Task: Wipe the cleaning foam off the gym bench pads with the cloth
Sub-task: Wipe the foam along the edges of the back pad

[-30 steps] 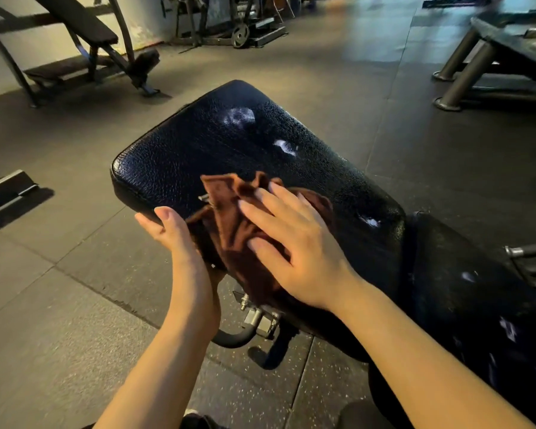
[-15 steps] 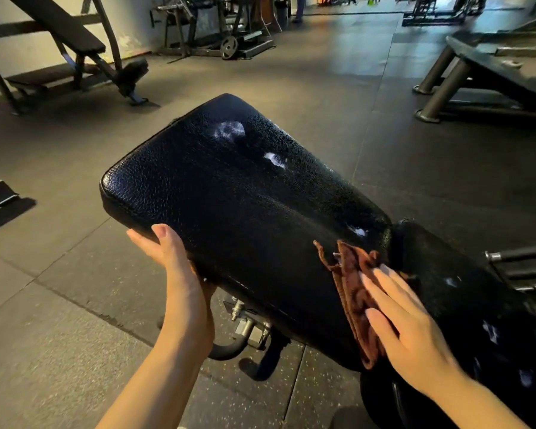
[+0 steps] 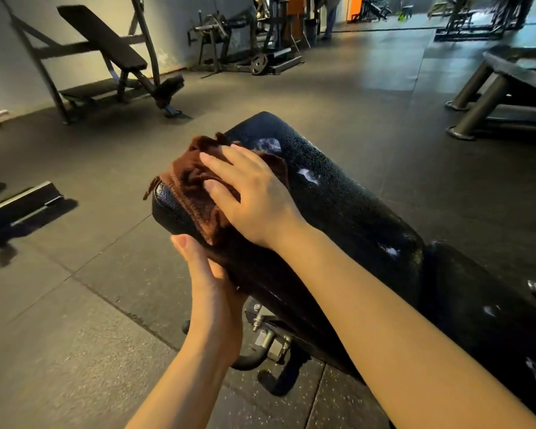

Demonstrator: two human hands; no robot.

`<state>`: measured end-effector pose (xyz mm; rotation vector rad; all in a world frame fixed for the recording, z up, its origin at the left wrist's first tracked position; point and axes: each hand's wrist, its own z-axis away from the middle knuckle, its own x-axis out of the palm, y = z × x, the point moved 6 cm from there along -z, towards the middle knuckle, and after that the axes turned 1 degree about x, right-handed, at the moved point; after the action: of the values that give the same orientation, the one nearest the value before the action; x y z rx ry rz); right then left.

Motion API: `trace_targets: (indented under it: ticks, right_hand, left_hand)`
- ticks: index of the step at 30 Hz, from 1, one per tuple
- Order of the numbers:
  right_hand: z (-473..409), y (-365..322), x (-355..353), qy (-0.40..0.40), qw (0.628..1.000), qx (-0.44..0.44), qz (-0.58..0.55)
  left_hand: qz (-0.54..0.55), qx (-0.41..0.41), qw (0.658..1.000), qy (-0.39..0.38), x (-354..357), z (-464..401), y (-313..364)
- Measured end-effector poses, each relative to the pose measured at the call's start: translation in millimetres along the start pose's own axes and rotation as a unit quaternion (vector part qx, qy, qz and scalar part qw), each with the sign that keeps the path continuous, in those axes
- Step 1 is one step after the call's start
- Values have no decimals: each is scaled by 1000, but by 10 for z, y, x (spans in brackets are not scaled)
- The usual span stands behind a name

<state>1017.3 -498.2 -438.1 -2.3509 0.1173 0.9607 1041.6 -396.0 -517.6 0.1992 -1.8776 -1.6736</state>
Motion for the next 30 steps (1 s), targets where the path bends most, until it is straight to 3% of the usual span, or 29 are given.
trace_targets:
  ticks: [3, 9, 12, 16, 20, 30]
  right_hand:
    - [541, 253, -142, 41, 997, 64, -4]
    - [1737, 837, -523, 72, 975, 182, 102]
    - [1501, 745, -473, 78, 980, 148, 109]
    - [543, 250, -142, 59, 996, 20, 68]
    - [-43, 3, 52, 23, 997, 25, 63]
    - [1612, 834, -446, 8, 990, 131, 60]
  left_hand:
    - [-27, -31, 997, -62, 61, 97, 41]
    - [-18, -35, 997, -61, 34, 59, 15]
    - [-7, -34, 996, -77, 65, 23, -23]
    - [14, -20, 995, -93, 156, 12, 5]
    - [16, -13, 997, -77, 146, 7, 27]
    - [30, -45, 993, -101, 63, -19, -94]
